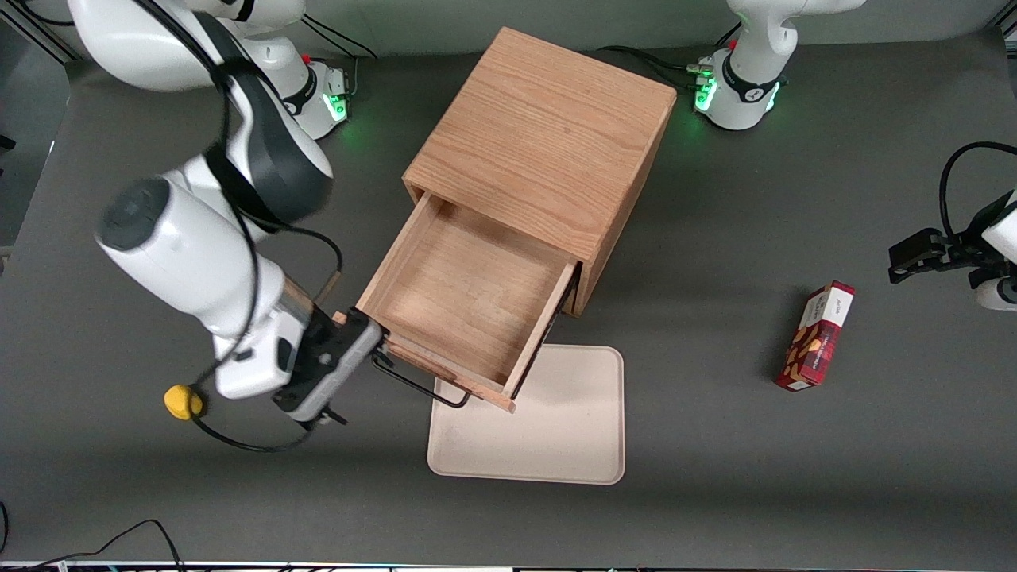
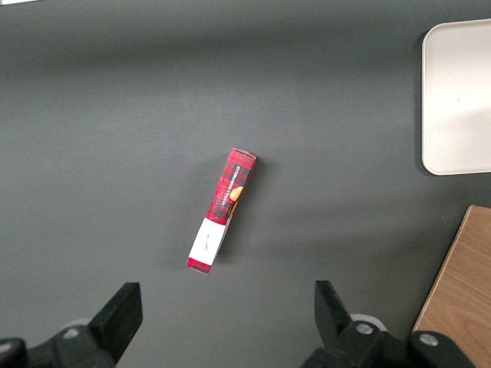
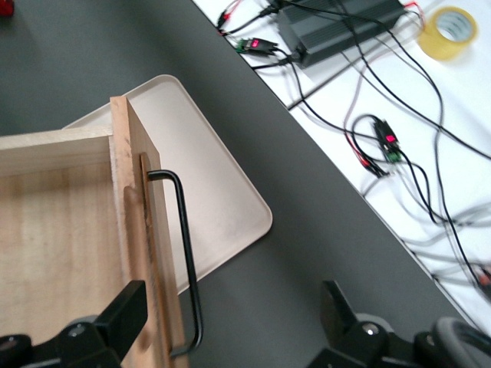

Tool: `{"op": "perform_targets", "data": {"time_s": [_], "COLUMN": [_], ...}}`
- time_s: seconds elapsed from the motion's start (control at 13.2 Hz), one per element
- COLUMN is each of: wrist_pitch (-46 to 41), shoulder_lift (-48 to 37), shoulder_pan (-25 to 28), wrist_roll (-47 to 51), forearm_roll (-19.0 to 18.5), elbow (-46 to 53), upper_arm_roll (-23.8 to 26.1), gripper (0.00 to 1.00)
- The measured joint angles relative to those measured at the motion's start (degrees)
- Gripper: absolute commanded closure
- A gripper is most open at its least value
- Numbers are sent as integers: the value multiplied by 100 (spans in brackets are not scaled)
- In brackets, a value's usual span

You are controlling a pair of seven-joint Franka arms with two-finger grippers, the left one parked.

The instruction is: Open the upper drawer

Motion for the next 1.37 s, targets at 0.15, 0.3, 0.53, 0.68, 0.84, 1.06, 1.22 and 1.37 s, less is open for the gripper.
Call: {"op": "perform_targets", "data": {"time_s": [0.15,0.3,0.53,0.68,0.84,1.06,1.22,1.37], "wrist_pitch": [-576,-726,-679,-560,-509,-545,-849,-1027], "shoulder_lift": [-480,-941,-1486,-1833,-2224,-2712,-2822,-2823], "shoulder_pan": [-212,-631,-1393,-1702,-1751,-1747,-1752,-1753], "wrist_roll": [530,701,937,1453,2064,2433,2465,2493], "forearm_roll": [-21,-197,-269,-274,-277,-24,250,327], "elbow": [-102,-539,-1436,-2030,-2658,-3454,-3653,-3658], "upper_arm_roll": [-16,-34,-55,-65,-199,-640,-909,-1020], "gripper": [0,0,0,0,0,0,0,0]}}
